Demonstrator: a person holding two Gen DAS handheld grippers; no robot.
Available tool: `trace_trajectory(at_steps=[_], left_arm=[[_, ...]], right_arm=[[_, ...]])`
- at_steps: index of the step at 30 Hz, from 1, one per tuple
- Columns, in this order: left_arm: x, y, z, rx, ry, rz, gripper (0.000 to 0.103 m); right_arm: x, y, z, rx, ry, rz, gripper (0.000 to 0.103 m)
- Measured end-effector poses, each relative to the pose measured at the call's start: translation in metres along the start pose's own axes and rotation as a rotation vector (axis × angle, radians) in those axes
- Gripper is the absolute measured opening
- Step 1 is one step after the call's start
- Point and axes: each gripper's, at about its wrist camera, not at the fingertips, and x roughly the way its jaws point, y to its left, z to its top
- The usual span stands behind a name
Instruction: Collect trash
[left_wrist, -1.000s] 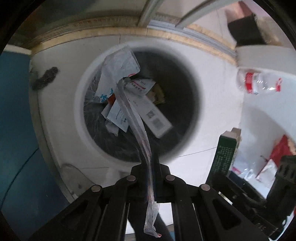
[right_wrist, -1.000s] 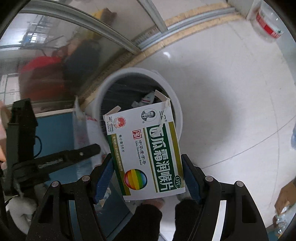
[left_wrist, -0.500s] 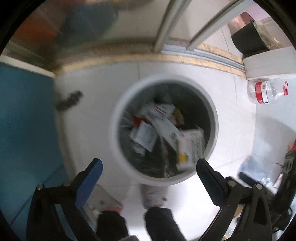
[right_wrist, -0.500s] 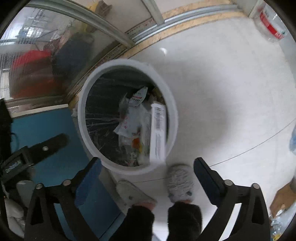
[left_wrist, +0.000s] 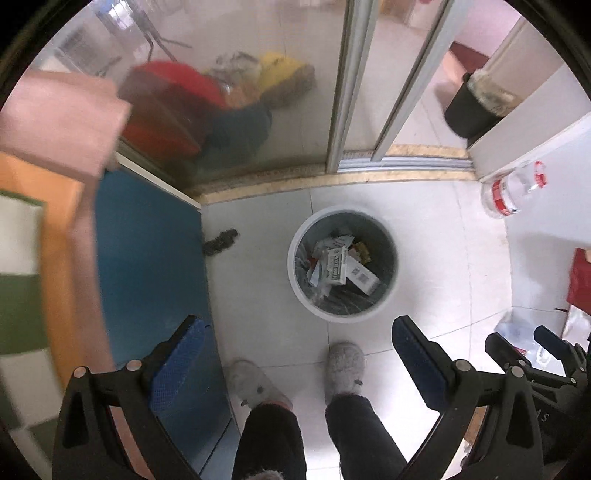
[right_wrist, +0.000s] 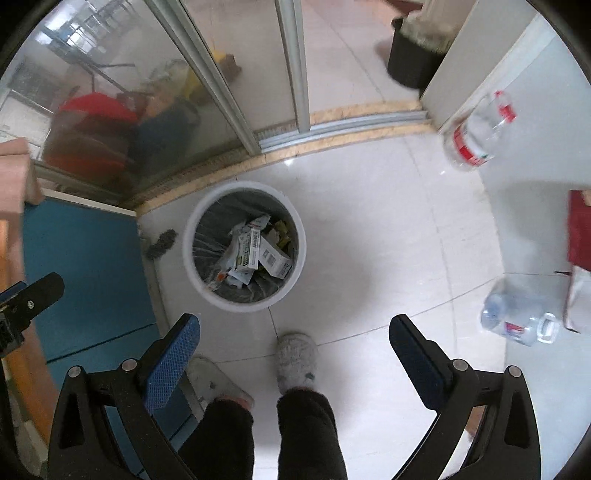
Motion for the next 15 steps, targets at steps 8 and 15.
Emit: trace_trajectory(at_steps=[8,15], left_arm=[[-0.120,0.000,-0.025,-0.006,-0.079,-0.036,0.103],[-0.184,0.010,-0.038,-0.001,-0.133,-0.073,0.103]], right_arm=[[-0.156,0.006,-0.025,-0.049,-0.108,-0.032,0.103],[-0.246,0.014,-0.042,-0.051,-0.177,-0.009,0.103]])
